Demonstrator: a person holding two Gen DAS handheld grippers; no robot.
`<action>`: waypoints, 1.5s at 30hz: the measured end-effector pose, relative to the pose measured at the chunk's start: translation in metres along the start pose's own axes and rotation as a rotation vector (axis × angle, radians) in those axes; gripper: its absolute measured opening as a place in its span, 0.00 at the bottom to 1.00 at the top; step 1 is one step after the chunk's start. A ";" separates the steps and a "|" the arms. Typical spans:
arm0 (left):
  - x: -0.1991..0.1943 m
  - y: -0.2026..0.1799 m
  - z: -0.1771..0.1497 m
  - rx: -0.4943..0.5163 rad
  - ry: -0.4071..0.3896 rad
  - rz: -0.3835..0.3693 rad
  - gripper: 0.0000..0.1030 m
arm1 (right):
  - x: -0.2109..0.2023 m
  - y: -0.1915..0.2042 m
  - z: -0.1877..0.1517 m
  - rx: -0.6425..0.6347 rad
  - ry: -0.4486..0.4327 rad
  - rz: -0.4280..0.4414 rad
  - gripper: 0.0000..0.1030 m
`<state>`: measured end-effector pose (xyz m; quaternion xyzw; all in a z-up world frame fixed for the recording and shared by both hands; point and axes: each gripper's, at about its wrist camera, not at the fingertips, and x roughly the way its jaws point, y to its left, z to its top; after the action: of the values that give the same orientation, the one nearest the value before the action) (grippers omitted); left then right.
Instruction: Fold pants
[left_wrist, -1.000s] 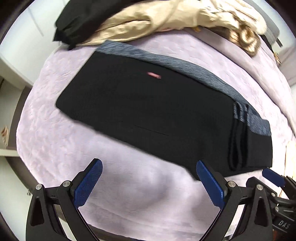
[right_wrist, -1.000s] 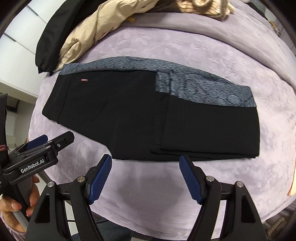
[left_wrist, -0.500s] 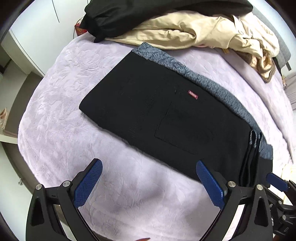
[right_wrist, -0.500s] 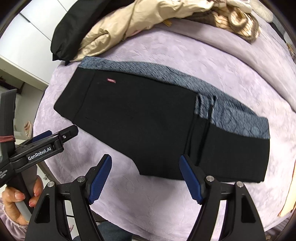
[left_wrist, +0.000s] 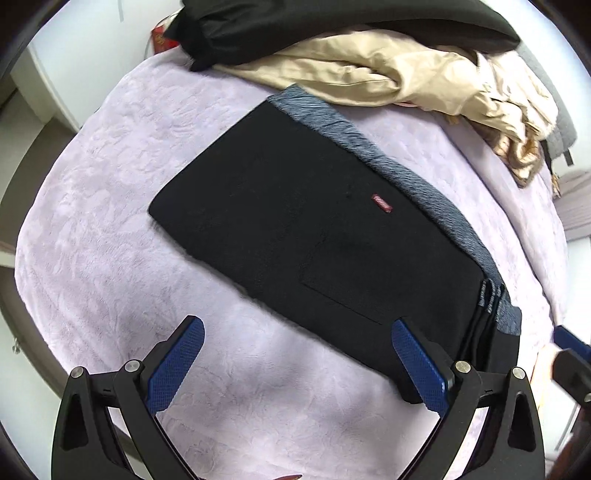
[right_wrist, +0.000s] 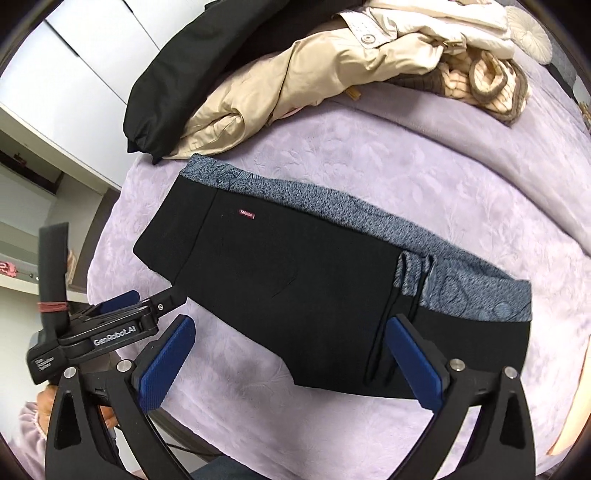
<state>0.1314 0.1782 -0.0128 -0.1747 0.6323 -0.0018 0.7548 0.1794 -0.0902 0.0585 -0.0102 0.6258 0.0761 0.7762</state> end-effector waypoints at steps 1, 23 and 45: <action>0.001 0.002 0.000 -0.005 -0.002 0.000 0.99 | -0.004 0.001 0.006 -0.020 -0.001 -0.015 1.00; -0.055 0.069 0.020 -0.063 -0.111 0.005 0.99 | -0.079 -0.012 0.038 0.001 -0.102 0.259 1.00; 0.054 0.065 0.012 -0.184 -0.050 -0.432 0.99 | 0.072 -0.001 0.006 0.036 0.128 0.283 1.00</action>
<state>0.1392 0.2301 -0.0798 -0.3741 0.5589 -0.1011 0.7331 0.2004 -0.0826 -0.0106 0.0873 0.6703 0.1723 0.7165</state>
